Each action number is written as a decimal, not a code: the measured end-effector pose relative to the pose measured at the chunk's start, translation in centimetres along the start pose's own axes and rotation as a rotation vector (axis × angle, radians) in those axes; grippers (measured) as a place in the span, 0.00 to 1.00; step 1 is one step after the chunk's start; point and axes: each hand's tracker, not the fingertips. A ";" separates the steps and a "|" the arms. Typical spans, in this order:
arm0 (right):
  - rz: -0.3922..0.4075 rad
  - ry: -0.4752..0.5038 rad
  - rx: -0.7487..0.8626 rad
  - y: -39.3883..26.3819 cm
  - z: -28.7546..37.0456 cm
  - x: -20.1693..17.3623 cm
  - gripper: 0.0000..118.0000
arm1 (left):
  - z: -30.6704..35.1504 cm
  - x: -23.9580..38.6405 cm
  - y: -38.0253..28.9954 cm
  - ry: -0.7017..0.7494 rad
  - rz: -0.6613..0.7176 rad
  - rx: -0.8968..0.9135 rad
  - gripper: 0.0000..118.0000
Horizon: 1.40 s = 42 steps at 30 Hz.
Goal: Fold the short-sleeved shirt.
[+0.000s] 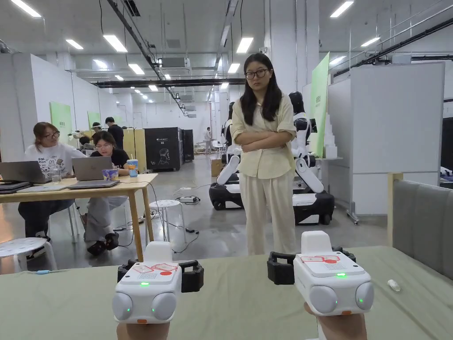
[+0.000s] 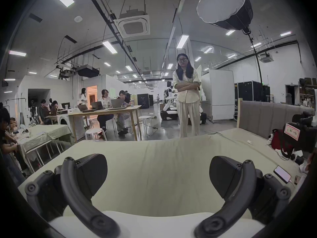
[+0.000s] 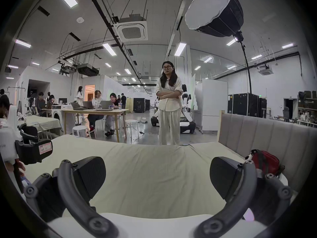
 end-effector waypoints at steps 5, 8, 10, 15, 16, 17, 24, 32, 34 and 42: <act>0.018 -0.002 0.005 0.0 0.2 -0.1 1.00 | -0.2 -0.3 -0.1 0.003 0.013 0.006 1.00; 0.015 0.000 0.004 0.0 0.2 -0.1 1.00 | 0.1 -0.2 -0.1 0.005 0.010 0.005 1.00; 0.016 0.000 0.007 0.0 0.3 0.0 1.00 | 0.0 -0.3 -0.2 0.010 0.007 0.004 1.00; 0.021 -0.001 0.009 -0.1 0.4 -0.1 1.00 | 0.0 -0.6 -0.3 0.009 0.033 -0.002 1.00; 0.023 0.004 0.007 -0.2 0.1 -0.1 1.00 | -0.1 -0.7 -0.3 0.009 0.034 -0.005 1.00; 0.025 0.004 0.007 -0.3 -0.1 -0.2 1.00 | -0.2 -0.7 -0.4 0.011 0.032 -0.008 1.00; 0.030 0.004 0.006 -0.3 -0.1 -0.3 1.00 | 0.1 -0.6 -0.3 0.016 0.014 -0.002 1.00; 0.034 -0.026 0.006 -0.4 -0.4 -0.4 1.00 | 0.4 -0.5 -0.3 0.009 -0.002 0.009 1.00; 0.008 -0.034 0.003 -0.2 -0.4 -0.3 1.00 | 0.4 -0.6 -0.2 0.007 -0.001 0.007 1.00; -0.090 0.024 0.043 1.0 0.1 0.1 1.00 | 0.2 -1.2 -0.2 0.010 -0.004 0.014 1.00</act>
